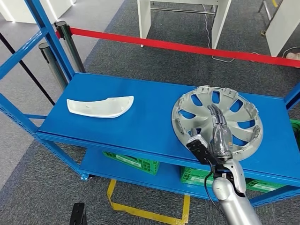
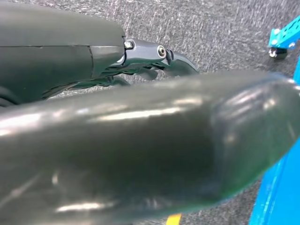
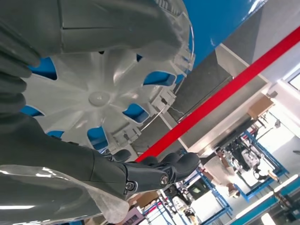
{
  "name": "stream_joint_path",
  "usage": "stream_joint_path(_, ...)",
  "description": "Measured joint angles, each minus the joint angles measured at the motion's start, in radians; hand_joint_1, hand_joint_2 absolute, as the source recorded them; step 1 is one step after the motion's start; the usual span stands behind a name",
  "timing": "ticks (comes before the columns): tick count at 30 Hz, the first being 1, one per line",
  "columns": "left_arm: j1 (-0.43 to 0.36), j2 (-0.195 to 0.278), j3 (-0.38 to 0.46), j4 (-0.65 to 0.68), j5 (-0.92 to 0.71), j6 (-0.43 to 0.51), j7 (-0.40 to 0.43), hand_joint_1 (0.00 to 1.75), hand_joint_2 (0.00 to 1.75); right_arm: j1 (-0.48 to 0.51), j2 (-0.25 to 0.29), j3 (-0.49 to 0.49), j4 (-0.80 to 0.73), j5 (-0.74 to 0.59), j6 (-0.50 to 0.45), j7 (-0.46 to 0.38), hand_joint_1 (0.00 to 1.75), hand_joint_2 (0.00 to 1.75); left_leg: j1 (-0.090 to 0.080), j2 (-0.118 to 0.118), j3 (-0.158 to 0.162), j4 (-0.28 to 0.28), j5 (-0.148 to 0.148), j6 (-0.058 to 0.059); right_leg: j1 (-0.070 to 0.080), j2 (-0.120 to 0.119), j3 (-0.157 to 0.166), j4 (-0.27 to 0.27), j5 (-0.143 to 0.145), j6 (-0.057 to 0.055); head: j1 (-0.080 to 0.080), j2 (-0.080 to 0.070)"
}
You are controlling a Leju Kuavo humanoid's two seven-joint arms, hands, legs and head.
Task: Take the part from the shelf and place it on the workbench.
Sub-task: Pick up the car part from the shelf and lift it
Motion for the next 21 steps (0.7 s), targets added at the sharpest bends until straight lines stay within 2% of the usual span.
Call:
stream_joint_path(2, 0.001, 0.0, 0.0, 0.0, 0.002, 0.002, 0.0, 0.0, 0.0, 0.007, 0.009, 0.004, 0.004, 0.005, -0.004, 0.008, 0.0, 1.75, 0.004, 0.001, -0.059, 0.133, -0.064, -0.009, 0.0, -0.002, 0.0, 0.0, -0.001, -0.005, -0.002, 0.0)
stream_joint_path(3, 0.003, 0.0, 0.0, 0.0, 0.002, 0.002, 0.0, 0.0, 0.0, 0.012, 0.012, 0.006, 0.006, 0.006, -0.005, 0.013, 0.0, 1.75, 0.005, 0.001, -0.086, 0.193, -0.085, -0.011, 0.0, -0.002, 0.0, 0.001, -0.001, -0.005, -0.002, 0.0)
stream_joint_path(4, 0.005, 0.0, 0.0, 0.0, 0.004, 0.003, 0.0, 0.0, 0.0, 0.017, 0.016, 0.006, 0.008, 0.005, -0.007, 0.017, 0.0, 1.75, 0.006, 0.001, -0.099, 0.222, -0.088, -0.012, 0.0, -0.003, 0.001, 0.001, -0.001, -0.005, -0.002, 0.0)
stream_joint_path(5, 0.008, 0.0, 0.0, 0.0, 0.005, 0.004, 0.0, 0.0, 0.0, 0.022, 0.02, 0.007, 0.01, 0.003, -0.008, 0.02, 0.0, 1.75, 0.007, 0.001, -0.095, 0.211, -0.071, -0.011, 0.0, -0.002, 0.001, 0.001, -0.001, -0.005, -0.002, 0.0)
stream_joint_path(6, 0.009, 0.0, 0.0, 0.0, 0.007, 0.005, 0.0, 0.0, 0.0, 0.027, 0.024, 0.007, 0.011, 0.0, -0.01, 0.022, 0.0, 1.75, 0.008, 0.001, -0.072, 0.164, -0.039, -0.01, 0.0, -0.002, 0.002, 0.001, -0.001, -0.005, -0.002, 0.0)
stream_joint_path(8, 0.01, 0.0, 0.001, 0.0, 0.01, 0.006, 0.0, 0.0, 0.0, 0.031, 0.032, 0.006, 0.011, -0.011, -0.011, 0.024, 0.0, 1.75, 0.008, 0.001, -0.005, 0.022, 0.023, -0.004, 0.002, 0.0, 0.004, 0.002, -0.003, -0.001, -0.002, 0.0)
stream_joint_path(9, 0.009, 0.0, 0.001, 0.0, 0.011, 0.006, 0.0, 0.0, 0.0, 0.033, 0.036, 0.006, 0.011, -0.017, -0.01, 0.024, 0.0, 1.75, 0.007, 0.001, 0.019, -0.029, 0.037, -0.001, 0.004, 0.0, 0.002, 0.003, -0.004, 0.003, -0.002, 0.0)
stream_joint_path(10, 0.009, -0.001, 0.001, 0.0, 0.011, 0.006, 0.0, 0.0, 0.0, 0.034, 0.038, 0.006, 0.011, -0.023, -0.008, 0.024, 0.0, 1.75, 0.006, 0.001, 0.03, -0.056, 0.041, 0.003, 0.006, 0.0, 0.0, 0.004, -0.004, 0.008, -0.002, 0.0)
stream_joint_path(12, 0.012, -0.001, 0.001, 0.0, 0.011, 0.006, 0.0, 0.0, 0.0, 0.037, 0.042, 0.007, 0.012, -0.036, -0.001, 0.023, 0.0, 1.75, 0.004, 0.0, 0.03, -0.063, 0.038, 0.013, 0.006, 0.0, -0.002, 0.002, -0.003, 0.019, -0.001, 0.0)
stream_joint_path(14, 0.014, -0.003, 0.002, 0.0, 0.012, 0.006, 0.0, 0.0, 0.0, 0.039, 0.045, 0.007, 0.015, -0.05, 0.012, 0.022, 0.0, 1.75, 0.006, 0.0, 0.031, -0.069, 0.042, 0.025, 0.003, 0.0, -0.012, 0.019, -0.018, 0.029, 0.0, 0.0)
stream_joint_path(15, 0.013, -0.003, 0.002, 0.0, 0.012, 0.006, 0.0, 0.0, 0.0, 0.039, 0.046, 0.007, 0.019, -0.057, 0.019, 0.022, 0.0, 1.75, 0.007, 0.001, 0.031, -0.071, 0.044, 0.031, 0.003, 0.0, -0.029, 0.053, -0.04, 0.033, 0.001, 0.0)
stream_joint_path(16, 0.012, -0.004, 0.002, 0.0, 0.012, 0.006, 0.0, 0.0, 0.0, 0.039, 0.046, 0.008, 0.024, -0.063, 0.026, 0.022, 0.0, 1.75, 0.007, 0.001, 0.031, -0.072, 0.045, 0.035, 0.002, 0.0, -0.057, 0.109, -0.07, 0.035, 0.002, 0.0)
stream_joint_path(18, 0.012, -0.004, 0.002, 0.0, 0.012, 0.006, 0.0, 0.0, 0.0, 0.04, 0.048, 0.01, 0.039, -0.073, 0.038, 0.022, 0.0, 1.75, 0.005, 0.001, 0.029, -0.071, 0.045, 0.04, 0.002, 0.0, -0.121, 0.245, -0.126, 0.038, 0.004, 0.0)
stream_joint_path(19, 0.012, -0.004, 0.002, 0.0, 0.012, 0.006, 0.0, 0.0, 0.0, 0.041, 0.049, 0.011, 0.047, -0.077, 0.043, 0.022, 0.0, 1.75, 0.004, 0.001, 0.029, -0.071, 0.045, 0.04, 0.002, 0.0, -0.141, 0.286, -0.134, 0.038, 0.004, 0.0)
stream_joint_path(20, 0.013, -0.005, 0.002, 0.0, 0.012, 0.006, 0.0, 0.0, 0.0, 0.041, 0.051, 0.012, 0.054, -0.079, 0.046, 0.022, 0.0, 1.75, 0.002, 0.001, 0.03, -0.07, 0.044, 0.041, 0.002, 0.0, -0.144, 0.288, -0.123, 0.037, 0.004, 0.0)
stream_joint_path(21, 0.013, -0.005, 0.002, 0.0, 0.012, 0.006, 0.0, 0.0, 0.0, 0.041, 0.052, 0.014, 0.06, -0.081, 0.049, 0.022, 0.0, 1.75, 0.001, 0.0, 0.03, -0.07, 0.044, 0.041, 0.003, 0.0, -0.125, 0.249, -0.094, 0.034, 0.004, 0.0)
